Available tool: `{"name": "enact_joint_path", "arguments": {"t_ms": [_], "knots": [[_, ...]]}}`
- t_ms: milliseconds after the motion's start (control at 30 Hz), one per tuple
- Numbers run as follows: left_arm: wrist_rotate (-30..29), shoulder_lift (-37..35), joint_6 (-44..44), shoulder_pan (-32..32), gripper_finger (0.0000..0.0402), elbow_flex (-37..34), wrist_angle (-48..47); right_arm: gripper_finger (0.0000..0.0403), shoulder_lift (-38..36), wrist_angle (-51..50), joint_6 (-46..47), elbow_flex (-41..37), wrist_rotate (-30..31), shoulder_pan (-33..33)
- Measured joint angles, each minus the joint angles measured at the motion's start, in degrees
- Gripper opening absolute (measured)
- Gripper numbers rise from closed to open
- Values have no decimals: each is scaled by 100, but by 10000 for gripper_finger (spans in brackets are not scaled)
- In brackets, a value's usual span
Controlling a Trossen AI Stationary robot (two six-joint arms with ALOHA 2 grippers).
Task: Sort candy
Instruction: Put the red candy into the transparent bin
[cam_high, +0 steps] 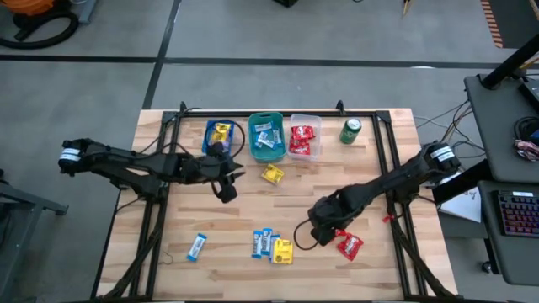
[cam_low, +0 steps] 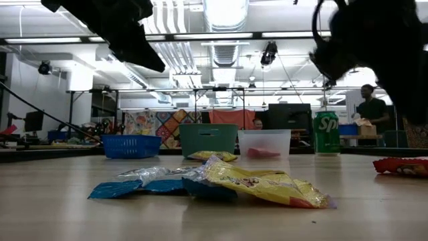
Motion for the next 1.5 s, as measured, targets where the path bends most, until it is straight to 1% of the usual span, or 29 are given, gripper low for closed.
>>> {"name": "enact_joint_path", "arguments": {"t_ms": [167, 300, 400, 467, 567, 833, 933, 1133, 1267, 1400, 1500], "knots": [[-201, 7, 190, -1, 87, 0, 20, 215, 374, -106, 141, 0, -88, 81], [-357, 7, 213, 1, 87, 0, 17, 214, 652, -89, 42, 0, 242, 58], [-360, 7, 213, 1, 87, 0, 16, 212, 767, -68, -51, 0, 256, 60], [-360, 7, 213, 1, 87, 0, 16, 201, 851, -63, -63, 0, 265, 60], [-360, 7, 213, 1, 87, 0, 16, 170, 938, -23, -65, 0, 264, 60], [-360, 79, 213, 1, 87, -5, 16, 53, 935, 294, -68, 0, 362, 60], [-360, 195, 213, 1, 87, -10, 18, 19, 933, 404, -99, 3, 402, 60], [-484, 511, 235, 1, 87, -16, 43, 10, 904, 539, -290, 7, 456, 58], [-454, 656, 219, -7, 87, -16, 169, 9, 710, 543, -394, 0, 590, 25], [-441, 714, 194, -30, 87, -18, 275, 9, 316, 531, -502, 0, 928, -79], [-441, 721, 188, -61, 87, -18, 278, 9, -65, 530, -697, 0, 1334, -220]]}}
